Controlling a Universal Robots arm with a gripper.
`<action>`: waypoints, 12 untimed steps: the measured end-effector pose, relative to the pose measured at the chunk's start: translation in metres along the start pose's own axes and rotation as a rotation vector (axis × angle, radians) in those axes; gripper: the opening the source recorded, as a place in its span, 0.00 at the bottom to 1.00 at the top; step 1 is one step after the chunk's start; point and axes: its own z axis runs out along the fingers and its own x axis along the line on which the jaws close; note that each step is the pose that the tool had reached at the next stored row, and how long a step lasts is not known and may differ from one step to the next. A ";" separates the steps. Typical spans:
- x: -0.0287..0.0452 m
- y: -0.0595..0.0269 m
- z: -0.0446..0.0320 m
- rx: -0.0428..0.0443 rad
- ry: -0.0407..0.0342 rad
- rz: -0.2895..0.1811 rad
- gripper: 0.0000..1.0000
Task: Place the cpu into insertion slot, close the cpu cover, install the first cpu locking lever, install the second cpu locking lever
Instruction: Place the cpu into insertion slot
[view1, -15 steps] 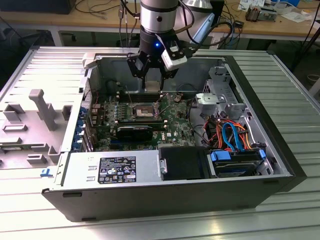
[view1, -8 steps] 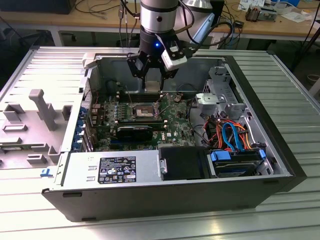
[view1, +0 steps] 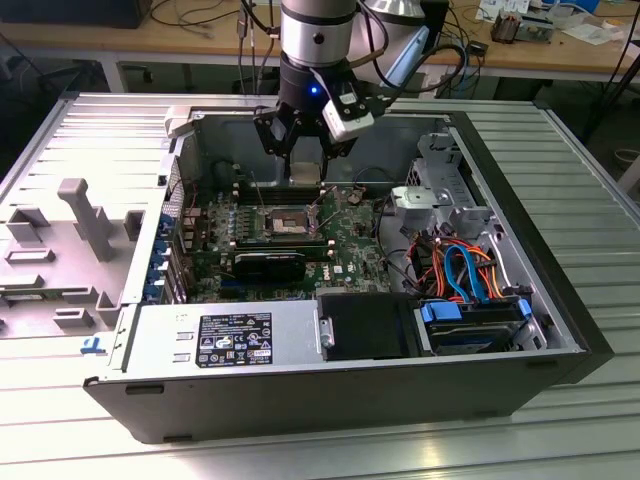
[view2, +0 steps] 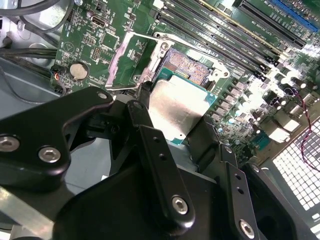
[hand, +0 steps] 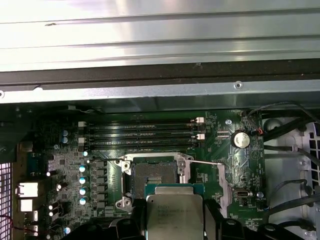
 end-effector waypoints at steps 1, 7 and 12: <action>0.0000 0.0000 0.0001 0.0000 0.0000 0.000 0.54; 0.0000 0.0000 0.0008 0.0000 0.0000 0.001 0.54; -0.0001 -0.0001 0.0042 0.0000 0.0000 0.003 0.54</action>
